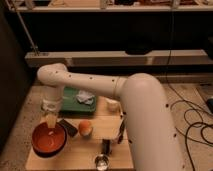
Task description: Stack bowls into tray
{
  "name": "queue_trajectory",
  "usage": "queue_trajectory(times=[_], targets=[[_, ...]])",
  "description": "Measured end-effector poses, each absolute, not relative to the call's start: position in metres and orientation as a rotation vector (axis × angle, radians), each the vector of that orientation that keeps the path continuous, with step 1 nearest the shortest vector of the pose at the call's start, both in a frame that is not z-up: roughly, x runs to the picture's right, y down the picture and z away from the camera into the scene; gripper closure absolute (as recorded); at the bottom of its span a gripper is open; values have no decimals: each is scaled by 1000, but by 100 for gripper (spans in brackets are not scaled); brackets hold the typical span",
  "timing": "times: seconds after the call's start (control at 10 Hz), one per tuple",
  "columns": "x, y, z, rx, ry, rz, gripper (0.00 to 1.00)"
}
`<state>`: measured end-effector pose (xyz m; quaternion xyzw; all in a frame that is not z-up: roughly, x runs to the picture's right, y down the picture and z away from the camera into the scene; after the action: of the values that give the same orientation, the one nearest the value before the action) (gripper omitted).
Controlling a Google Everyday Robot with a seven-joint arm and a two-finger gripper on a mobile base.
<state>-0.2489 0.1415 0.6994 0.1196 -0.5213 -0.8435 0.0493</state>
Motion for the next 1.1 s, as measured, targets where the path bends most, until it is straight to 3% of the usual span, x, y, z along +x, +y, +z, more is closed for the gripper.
queue_trajectory(times=[0.3,1.1], targets=[[-207,95,709,321,-1331,-2424,100],[-175,40,742,278,-866,-2273,100]])
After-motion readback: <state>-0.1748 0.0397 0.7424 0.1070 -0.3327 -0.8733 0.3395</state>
